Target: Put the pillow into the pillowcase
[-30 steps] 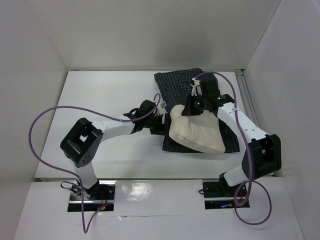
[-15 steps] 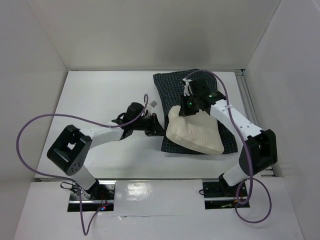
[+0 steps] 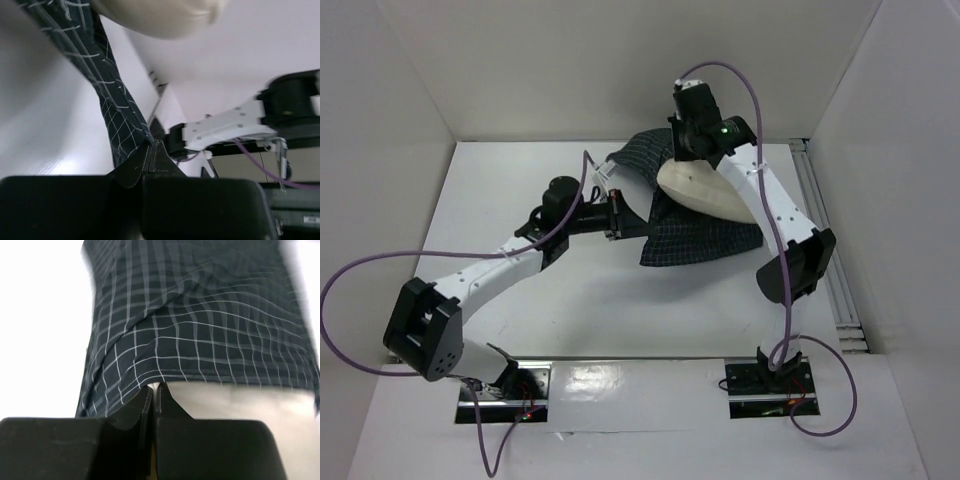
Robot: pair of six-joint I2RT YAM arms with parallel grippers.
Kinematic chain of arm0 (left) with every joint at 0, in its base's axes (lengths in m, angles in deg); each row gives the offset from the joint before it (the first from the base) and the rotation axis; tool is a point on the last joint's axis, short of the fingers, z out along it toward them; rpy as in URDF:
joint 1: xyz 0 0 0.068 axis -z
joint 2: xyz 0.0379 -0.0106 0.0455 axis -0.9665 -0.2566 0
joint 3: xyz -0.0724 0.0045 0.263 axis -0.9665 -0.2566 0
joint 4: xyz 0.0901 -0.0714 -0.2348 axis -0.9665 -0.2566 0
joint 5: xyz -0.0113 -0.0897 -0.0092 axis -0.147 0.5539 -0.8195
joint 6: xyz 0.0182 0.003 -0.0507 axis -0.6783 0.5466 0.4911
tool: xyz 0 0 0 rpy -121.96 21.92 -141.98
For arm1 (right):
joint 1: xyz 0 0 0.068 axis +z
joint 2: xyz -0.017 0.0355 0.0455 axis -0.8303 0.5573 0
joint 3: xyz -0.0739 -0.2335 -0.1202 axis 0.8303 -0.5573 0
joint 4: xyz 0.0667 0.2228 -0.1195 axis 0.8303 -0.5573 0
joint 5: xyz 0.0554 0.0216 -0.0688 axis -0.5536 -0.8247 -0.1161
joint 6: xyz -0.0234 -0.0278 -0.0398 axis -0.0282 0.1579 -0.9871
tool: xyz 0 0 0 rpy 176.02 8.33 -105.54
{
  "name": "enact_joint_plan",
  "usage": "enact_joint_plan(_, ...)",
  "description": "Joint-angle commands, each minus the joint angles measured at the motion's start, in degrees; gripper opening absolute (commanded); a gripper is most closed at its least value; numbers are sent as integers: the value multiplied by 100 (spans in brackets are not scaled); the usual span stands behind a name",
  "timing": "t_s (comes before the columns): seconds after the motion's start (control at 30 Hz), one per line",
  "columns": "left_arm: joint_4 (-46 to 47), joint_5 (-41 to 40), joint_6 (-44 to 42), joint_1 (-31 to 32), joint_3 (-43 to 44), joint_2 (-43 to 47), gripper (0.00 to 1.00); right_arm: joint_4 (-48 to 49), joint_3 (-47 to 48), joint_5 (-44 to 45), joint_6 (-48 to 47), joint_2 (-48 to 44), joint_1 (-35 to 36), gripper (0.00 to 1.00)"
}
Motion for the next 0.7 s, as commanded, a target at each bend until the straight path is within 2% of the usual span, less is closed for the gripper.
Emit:
enact_joint_plan(0.0, 395, 1252, 211, 33, 397, 684, 0, 576, 445, 1070, -148, -336, 488, 0)
enact_joint_plan(0.03, 395, 1304, 211, -45, 284, 755, 0, 716, 95, 1131, -148, -397, 673, 0)
enact_joint_plan(0.07, 395, 1366, 281, -98, 196, 825, 0, 892, -875, 1062, -148, -450, 918, 0)
enact_joint_plan(0.13, 465, 1419, 412, -248, -191, 1080, 0, 1542, -1934, 633, 71, -503, 973, 0)
enact_joint_plan(0.17, 613, 1419, 483, -318, -331, 1176, 0, 1779, -2818, 482, 168, -503, 973, 0)
enact_joint_plan(0.27, 511, 1419, 545, -371, -727, 1493, 0, 2290, -3563, 174, 546, -101, 921, 0)
enact_joint_plan(0.4, 194, 1419, 388, -371, -983, 1739, 0, 2527, -3557, -248, 792, 24, 868, 0)
enact_joint_plan(0.53, 8, 1419, 325, -424, -1220, 1793, 0, 2257, -2846, -258, 793, 182, 868, 0)
enact_joint_plan(0.67, -45, 1419, 325, -477, -1273, 1845, 0, 1791, -1399, -30, 635, 401, 868, 0)
